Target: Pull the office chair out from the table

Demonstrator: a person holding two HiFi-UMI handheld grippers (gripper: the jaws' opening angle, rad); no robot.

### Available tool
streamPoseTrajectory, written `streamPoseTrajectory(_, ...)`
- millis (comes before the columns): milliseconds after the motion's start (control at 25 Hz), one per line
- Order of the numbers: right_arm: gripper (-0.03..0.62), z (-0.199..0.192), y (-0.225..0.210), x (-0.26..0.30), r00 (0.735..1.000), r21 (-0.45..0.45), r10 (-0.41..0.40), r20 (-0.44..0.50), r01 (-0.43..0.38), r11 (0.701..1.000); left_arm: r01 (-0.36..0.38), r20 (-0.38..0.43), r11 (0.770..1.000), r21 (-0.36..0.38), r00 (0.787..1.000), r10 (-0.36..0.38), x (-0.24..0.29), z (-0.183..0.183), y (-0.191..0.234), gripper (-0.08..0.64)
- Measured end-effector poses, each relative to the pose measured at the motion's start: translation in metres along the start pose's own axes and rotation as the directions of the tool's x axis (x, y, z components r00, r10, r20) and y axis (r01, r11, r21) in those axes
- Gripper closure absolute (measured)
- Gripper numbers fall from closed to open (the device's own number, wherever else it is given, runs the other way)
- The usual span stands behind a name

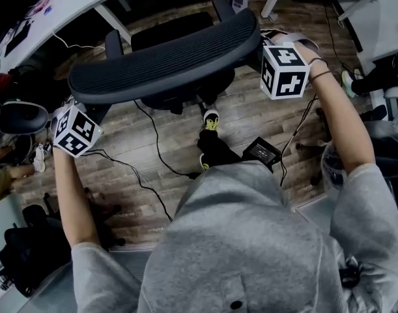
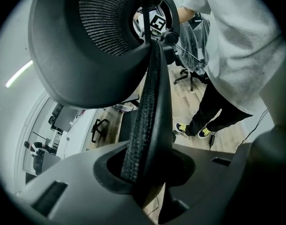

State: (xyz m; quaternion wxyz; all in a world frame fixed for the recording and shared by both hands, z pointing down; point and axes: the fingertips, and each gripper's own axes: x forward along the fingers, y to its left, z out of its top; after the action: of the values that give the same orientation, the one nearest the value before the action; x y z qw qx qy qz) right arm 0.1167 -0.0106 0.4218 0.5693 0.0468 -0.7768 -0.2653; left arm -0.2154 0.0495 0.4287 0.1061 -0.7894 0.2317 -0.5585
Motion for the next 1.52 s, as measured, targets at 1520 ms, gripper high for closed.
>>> streamPoseTrajectory(1520,0.494,0.022,0.141,-0.074,1.000,-0.047,0.001,0.018,0.000,0.999,-0.037,0.005,0.998,-0.054,0.999,0.038,-0.077,0.027,-0.164,0.436)
